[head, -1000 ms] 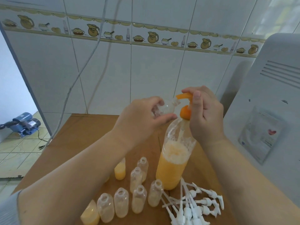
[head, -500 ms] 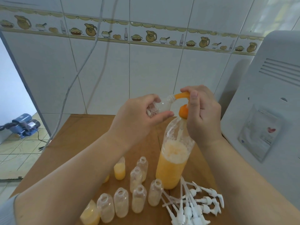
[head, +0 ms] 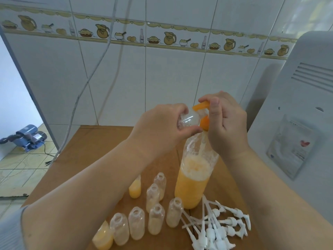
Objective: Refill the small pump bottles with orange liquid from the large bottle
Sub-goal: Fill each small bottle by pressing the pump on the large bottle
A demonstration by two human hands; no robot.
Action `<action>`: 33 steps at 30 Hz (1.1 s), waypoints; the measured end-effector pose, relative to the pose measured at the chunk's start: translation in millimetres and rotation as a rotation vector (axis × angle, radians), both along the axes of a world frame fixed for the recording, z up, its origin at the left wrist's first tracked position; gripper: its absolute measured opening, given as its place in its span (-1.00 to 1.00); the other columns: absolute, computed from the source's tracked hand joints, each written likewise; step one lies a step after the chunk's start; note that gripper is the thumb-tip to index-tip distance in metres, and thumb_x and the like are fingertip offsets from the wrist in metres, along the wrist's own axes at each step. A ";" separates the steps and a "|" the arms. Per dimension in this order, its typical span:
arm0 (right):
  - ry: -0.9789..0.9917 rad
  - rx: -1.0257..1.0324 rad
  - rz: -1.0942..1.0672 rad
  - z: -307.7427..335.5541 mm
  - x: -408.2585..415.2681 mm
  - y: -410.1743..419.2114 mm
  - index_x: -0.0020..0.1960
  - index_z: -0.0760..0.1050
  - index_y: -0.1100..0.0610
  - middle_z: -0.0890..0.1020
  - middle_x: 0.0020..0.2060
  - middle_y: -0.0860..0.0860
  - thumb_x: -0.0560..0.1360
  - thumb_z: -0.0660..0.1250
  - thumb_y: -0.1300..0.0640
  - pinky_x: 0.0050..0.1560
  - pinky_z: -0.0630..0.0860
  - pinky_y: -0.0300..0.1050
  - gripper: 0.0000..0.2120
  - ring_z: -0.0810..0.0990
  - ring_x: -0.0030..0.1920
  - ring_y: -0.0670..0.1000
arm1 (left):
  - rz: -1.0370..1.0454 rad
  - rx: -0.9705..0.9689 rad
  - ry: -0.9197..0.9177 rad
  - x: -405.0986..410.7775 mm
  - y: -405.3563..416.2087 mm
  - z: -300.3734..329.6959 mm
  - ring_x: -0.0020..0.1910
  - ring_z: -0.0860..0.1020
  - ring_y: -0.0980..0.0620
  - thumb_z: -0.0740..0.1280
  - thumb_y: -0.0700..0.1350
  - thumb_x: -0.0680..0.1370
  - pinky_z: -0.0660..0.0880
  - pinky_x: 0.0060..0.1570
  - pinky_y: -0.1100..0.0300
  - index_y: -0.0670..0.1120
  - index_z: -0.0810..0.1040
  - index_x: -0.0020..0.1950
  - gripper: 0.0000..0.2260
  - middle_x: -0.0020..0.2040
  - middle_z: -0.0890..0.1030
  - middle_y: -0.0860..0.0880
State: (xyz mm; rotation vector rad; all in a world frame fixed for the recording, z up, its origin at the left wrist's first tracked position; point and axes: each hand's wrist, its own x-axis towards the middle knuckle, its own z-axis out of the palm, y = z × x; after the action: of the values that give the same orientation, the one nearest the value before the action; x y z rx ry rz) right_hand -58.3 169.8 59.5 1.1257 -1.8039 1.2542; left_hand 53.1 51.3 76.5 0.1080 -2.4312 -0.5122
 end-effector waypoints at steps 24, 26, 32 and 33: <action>-0.039 -0.033 -0.003 -0.8 -0.1 2.8 0.00 0.59 0.20 0.52 -0.16 -0.10 0.61 -0.05 0.02 0.00 0.38 -0.32 -0.53 0.48 -0.07 -0.15 | -0.083 0.319 0.091 9.7 0.2 -13.0 -0.50 0.38 0.18 0.30 0.31 0.35 0.30 -0.40 0.37 -0.07 0.55 0.01 -0.51 -0.48 0.43 0.10; -0.022 -0.024 0.000 -1.1 2.4 2.4 0.00 0.60 0.21 0.51 -0.16 -0.12 0.61 -0.04 0.02 0.02 0.40 -0.24 -0.54 0.49 -0.06 -0.14 | -0.081 0.282 0.096 7.5 2.4 -9.1 -0.49 0.40 0.20 0.30 0.29 0.36 0.30 -0.39 0.40 -0.07 0.55 0.02 -0.52 -0.47 0.42 0.13; 0.007 0.026 -0.002 6.2 -3.3 4.7 -0.08 0.60 0.20 0.48 -0.25 -0.12 0.61 -0.02 0.02 -0.07 0.37 -0.23 -0.54 0.48 -0.15 -0.09 | -0.002 -0.054 0.016 3.2 3.4 9.0 -0.22 0.49 0.14 0.29 0.24 0.47 0.38 -0.24 0.32 -0.01 0.49 0.24 -0.55 -0.10 0.58 0.09; 0.003 0.030 -0.008 7.0 -4.2 4.6 -0.09 0.60 0.20 0.48 -0.25 -0.12 0.61 -0.03 0.02 -0.08 0.37 -0.22 -0.54 0.47 -0.15 -0.11 | 0.005 -0.098 0.011 2.2 3.2 12.3 -0.19 0.49 0.12 0.28 0.23 0.48 0.38 -0.24 0.31 0.00 0.48 0.23 -0.57 -0.07 0.58 0.09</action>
State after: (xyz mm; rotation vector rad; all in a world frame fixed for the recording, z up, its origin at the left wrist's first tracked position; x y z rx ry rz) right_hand -62.5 174.4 66.5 1.1352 -1.8290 1.2239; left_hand 55.3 54.5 88.8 0.0700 -2.4402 -0.3895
